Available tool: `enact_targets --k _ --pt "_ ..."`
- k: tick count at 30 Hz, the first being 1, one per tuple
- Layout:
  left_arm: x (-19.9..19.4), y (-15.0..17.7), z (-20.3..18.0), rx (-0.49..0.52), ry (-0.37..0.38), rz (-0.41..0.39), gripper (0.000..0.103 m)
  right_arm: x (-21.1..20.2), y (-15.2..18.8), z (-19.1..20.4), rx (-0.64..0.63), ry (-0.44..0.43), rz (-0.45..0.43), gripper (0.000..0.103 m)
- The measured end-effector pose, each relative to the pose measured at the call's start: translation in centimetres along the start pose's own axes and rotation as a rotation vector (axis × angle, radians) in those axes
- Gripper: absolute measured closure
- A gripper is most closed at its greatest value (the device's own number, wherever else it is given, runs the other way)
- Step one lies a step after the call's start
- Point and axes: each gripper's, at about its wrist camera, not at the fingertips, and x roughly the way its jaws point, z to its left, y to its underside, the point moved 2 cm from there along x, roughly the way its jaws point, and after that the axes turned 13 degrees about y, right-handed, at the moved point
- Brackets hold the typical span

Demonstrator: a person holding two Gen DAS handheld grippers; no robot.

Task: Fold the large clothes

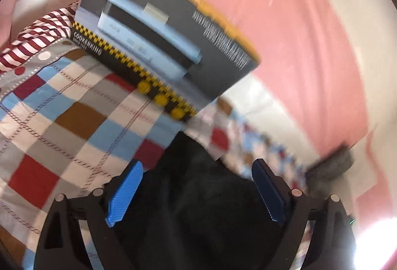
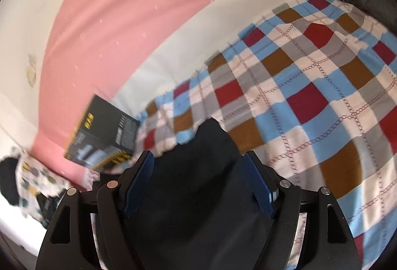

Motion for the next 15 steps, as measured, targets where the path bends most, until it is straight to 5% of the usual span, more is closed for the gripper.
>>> enact_targets --k 6,8,10,11,15 --pt "5.3 3.5 2.9 0.020 -0.100 0.170 0.014 4.7 1.6 0.1 -0.068 0.082 0.099 0.028" --pt "7.4 4.2 3.3 0.042 -0.117 0.239 0.037 6.0 1.9 0.4 -0.099 0.107 0.126 0.029" --pt "8.3 4.6 2.8 0.103 -0.147 0.253 0.054 6.7 1.8 0.8 -0.131 0.135 0.125 0.052" --pt "8.2 4.5 2.4 0.142 -0.162 0.238 0.072 6.7 1.6 1.2 -0.150 0.181 0.100 0.081" --pt "6.6 2.8 0.6 0.216 -0.151 0.126 0.084 5.9 0.7 1.5 -0.194 0.234 0.022 0.089"
